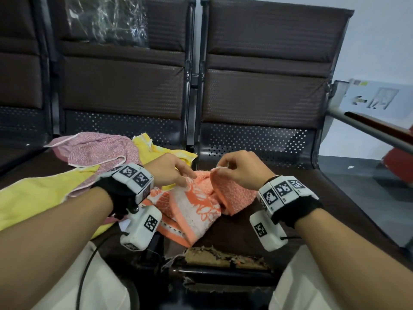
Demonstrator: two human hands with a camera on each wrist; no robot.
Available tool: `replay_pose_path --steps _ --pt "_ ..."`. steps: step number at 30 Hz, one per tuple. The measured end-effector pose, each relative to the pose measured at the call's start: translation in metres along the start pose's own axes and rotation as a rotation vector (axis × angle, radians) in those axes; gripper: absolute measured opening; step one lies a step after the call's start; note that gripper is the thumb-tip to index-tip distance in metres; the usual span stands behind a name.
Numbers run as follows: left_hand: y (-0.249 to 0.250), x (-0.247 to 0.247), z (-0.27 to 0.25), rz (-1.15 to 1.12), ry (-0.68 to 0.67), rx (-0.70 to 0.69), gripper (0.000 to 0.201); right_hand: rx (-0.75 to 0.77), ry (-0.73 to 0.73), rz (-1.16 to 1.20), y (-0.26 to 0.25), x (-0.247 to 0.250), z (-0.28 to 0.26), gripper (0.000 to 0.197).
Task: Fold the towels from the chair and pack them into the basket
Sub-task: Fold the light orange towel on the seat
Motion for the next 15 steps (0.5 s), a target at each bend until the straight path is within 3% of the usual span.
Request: replay_pose_path --steps 3,9,15 --pt "-0.003 0.000 0.003 -0.055 -0.043 0.020 0.048 -0.018 -0.052 -0.051 0.006 -0.002 -0.001 0.012" --pt "-0.003 0.001 0.004 -0.070 -0.049 -0.003 0.054 0.007 -0.114 -0.084 0.003 -0.008 -0.002 0.015" --pt "0.015 0.006 -0.006 -0.149 -0.025 -0.145 0.054 -0.037 -0.447 0.217 -0.008 -0.035 -0.006 0.012"
Point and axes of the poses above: each hand's wrist, its own z-axis towards the middle knuckle, its own x-axis out of the back of the hand, y = z × x, the point moved 4 cm from there along z, towards the middle knuckle, and after that the axes turned 2 degrees about -z, right-handed, at the moved point
